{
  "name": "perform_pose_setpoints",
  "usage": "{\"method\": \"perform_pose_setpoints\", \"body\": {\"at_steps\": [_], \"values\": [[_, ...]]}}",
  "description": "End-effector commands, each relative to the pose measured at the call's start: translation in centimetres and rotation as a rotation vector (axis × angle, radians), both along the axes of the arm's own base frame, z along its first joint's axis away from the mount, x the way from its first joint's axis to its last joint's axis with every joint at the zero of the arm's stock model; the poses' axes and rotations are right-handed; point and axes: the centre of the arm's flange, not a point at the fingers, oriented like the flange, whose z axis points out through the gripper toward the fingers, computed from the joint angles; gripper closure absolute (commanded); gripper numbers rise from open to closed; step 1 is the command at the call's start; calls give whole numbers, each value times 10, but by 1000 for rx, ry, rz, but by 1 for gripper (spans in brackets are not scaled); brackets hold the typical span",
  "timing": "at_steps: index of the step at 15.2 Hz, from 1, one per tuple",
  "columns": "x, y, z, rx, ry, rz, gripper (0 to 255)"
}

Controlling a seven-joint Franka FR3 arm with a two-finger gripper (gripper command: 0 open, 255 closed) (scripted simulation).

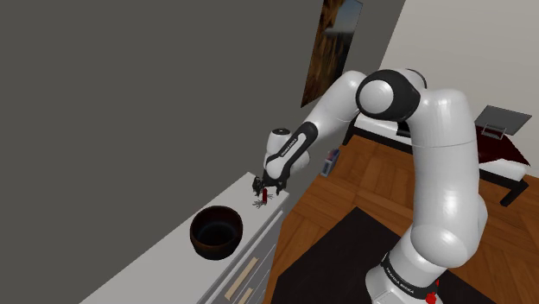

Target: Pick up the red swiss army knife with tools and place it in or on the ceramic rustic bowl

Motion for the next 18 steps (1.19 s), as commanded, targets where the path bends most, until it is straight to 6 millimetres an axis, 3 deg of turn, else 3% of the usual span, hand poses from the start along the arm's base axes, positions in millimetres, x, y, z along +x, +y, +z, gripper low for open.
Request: {"method": "perform_pose_setpoints", "body": {"at_steps": [1,8,9,18], "values": [[0,0,-5,0,0,0,0],[0,0,-4,0,0,0,0],[0,0,-4,0,0,0,255],[0,0,-5,0,0,0,255]]}}
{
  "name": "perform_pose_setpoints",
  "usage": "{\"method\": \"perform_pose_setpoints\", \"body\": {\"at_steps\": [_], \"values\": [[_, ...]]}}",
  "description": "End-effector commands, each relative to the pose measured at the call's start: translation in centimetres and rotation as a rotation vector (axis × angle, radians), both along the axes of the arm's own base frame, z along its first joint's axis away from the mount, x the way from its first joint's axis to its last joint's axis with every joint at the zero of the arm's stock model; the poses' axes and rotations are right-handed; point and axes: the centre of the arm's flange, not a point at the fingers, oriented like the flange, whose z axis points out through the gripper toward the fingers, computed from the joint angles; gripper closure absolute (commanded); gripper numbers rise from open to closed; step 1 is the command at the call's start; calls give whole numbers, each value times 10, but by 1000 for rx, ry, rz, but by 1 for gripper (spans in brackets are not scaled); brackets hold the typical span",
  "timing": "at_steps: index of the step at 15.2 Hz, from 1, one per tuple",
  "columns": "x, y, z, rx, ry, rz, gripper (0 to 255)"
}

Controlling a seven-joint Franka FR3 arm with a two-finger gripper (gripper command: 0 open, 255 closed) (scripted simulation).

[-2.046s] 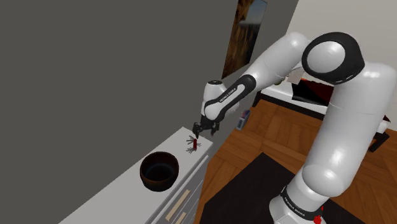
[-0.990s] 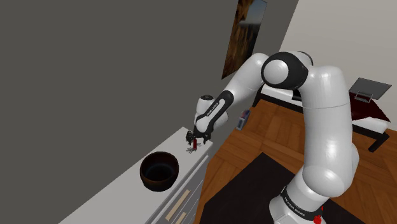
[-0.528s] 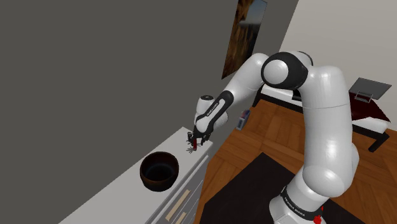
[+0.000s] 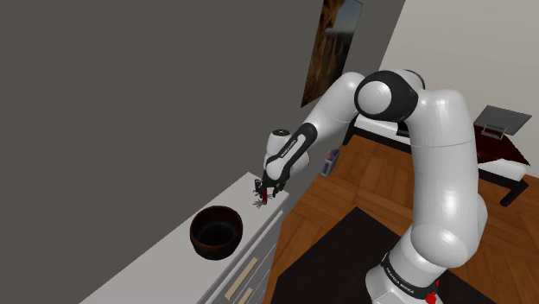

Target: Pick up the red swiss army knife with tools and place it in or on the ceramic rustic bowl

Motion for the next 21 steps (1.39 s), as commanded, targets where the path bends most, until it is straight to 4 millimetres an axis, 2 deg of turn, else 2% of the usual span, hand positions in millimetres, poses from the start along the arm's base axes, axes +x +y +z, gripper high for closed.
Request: {"method": "perform_pose_setpoints", "body": {"at_steps": [1,21], "values": [[0,0,5,0,0,0,255],[0,0,111,0,0,0,255]]}}
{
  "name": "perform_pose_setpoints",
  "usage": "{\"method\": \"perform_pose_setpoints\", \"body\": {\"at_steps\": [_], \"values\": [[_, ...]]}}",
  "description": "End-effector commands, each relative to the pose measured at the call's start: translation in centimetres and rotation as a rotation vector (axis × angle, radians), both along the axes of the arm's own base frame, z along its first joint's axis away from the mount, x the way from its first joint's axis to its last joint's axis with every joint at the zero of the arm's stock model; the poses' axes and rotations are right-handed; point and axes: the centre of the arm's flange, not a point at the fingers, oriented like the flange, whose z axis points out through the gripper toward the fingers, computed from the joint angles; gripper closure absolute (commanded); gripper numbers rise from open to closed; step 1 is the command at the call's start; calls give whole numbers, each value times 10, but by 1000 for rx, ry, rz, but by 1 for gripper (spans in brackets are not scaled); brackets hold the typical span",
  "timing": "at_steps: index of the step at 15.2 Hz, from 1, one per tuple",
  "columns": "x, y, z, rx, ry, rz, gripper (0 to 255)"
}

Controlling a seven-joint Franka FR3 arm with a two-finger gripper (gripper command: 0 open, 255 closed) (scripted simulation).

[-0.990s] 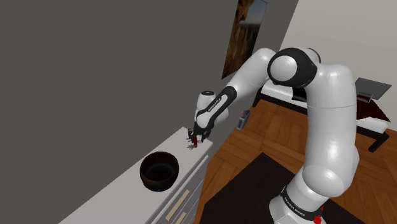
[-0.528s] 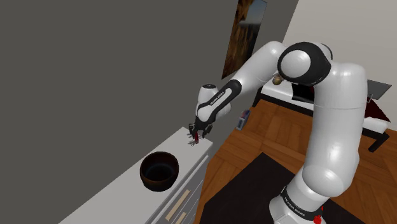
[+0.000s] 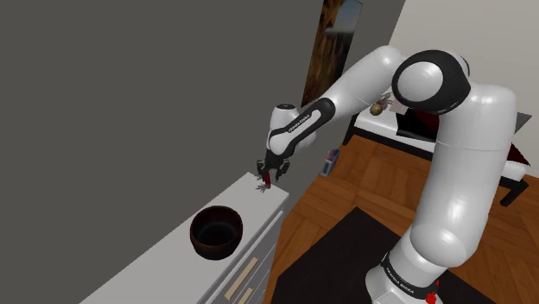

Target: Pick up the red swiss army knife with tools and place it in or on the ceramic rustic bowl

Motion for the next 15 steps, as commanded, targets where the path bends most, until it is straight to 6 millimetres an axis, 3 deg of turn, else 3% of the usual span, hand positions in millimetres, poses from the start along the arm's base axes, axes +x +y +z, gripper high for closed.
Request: {"method": "perform_pose_setpoints", "body": {"at_steps": [1,15], "values": [[0,0,12,0,0,0,255],[0,0,85,0,0,0,255]]}}
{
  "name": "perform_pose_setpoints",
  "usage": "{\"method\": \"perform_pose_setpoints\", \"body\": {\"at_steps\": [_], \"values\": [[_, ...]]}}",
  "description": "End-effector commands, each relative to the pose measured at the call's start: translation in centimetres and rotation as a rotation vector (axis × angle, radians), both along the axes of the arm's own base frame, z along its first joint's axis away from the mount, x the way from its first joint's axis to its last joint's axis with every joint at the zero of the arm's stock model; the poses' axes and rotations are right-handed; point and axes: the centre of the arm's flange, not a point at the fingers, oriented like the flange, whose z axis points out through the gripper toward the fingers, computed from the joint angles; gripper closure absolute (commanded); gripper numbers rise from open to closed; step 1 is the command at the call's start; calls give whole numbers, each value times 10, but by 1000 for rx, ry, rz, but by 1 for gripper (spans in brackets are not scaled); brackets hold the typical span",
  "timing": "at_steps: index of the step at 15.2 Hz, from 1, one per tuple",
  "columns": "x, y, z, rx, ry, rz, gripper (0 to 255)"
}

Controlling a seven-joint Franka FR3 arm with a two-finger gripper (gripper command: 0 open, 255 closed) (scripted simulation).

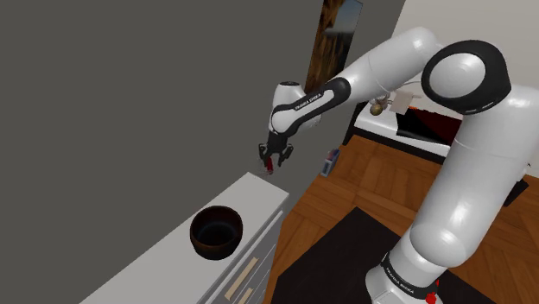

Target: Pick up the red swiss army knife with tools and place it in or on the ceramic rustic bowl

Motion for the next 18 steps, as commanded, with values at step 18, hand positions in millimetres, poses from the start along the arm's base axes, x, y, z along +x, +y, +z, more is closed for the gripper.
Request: {"method": "perform_pose_setpoints", "body": {"at_steps": [18], "values": [[-62,215,12,0,1,0,255]]}}
